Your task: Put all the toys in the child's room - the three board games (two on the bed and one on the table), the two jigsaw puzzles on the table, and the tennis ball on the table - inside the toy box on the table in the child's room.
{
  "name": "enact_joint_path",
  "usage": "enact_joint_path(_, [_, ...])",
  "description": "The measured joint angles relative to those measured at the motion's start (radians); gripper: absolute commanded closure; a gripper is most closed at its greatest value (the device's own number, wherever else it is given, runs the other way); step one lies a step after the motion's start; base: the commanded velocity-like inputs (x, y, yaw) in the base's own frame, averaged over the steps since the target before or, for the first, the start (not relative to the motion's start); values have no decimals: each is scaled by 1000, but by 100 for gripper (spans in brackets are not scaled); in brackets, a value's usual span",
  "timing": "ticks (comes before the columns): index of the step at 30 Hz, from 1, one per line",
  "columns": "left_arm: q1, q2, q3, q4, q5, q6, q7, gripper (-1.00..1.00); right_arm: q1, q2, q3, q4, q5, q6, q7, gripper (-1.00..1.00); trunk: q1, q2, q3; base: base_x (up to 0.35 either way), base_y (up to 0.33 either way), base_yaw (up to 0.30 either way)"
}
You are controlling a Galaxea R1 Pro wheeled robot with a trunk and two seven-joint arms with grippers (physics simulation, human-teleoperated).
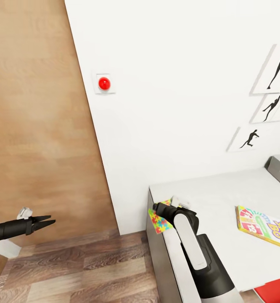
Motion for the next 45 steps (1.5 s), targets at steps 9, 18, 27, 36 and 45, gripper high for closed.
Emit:
enact_joint_path(9, [0,0,0,0,0,1,0,-100,0,-40,-14,0,-1,-2,132,-100,0,0,15,0,0,0])
enact_joint_path(18, [0,0,2,0,1,2,-2,-100,1,-59,-85,12,-2,0,326,-100,0,0,29,0,0,0])
enact_joint_path(27, [-1,-2,4,0,9,26,-3,-100,1,-59,-93,14,-1,2,409,-100,0,0,44,0,0,0])
enact_joint_path(36, [-2,-2,5,0,11,61,-3,-100,1,-58,-92,14,-2,1,413,-100,0,0,59,0,0,0])
enact_joint_path(45, [-5,-6,53,1,12,175,0,-100,3,-59,-92,13,-2,0,418,-100,0,0,73,0,0,0])
